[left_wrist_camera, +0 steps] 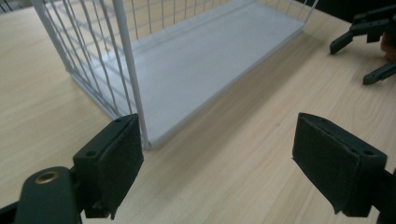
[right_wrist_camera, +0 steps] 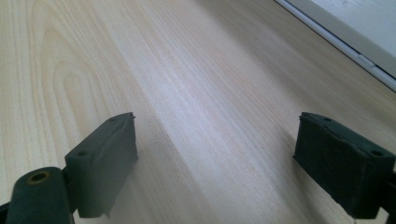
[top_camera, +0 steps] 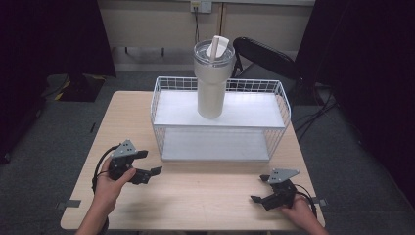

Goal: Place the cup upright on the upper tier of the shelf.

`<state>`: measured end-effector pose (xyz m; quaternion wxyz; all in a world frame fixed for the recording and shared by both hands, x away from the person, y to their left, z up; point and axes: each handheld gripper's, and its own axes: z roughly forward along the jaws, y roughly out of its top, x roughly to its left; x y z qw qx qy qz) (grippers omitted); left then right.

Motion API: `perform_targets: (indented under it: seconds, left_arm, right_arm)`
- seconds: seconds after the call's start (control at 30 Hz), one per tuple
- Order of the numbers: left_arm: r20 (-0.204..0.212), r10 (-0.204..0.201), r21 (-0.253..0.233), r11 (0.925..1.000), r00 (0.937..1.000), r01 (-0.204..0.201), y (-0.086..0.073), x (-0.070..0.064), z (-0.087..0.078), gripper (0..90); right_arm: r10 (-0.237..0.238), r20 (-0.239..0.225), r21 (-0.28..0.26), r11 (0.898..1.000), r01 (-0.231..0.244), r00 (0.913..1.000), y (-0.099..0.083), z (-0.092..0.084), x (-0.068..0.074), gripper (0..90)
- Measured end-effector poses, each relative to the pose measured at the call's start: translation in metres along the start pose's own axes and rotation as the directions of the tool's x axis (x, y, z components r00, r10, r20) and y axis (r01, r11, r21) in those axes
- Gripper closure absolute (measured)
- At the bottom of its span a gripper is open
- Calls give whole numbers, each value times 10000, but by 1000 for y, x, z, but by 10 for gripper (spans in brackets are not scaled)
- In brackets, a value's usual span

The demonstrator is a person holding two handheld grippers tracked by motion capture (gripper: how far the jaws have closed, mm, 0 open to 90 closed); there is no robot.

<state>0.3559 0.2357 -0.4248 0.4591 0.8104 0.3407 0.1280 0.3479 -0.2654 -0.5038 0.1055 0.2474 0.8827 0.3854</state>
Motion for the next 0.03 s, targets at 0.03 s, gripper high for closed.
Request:
perform_targets:
  seconds: [0.03]
  left_arm:
    - [-81,30,117,9999,10000,-29,-3,0,1,157]
  right_arm:
    - [4,-2,1,10000,-4,10000,0,0,0,124]
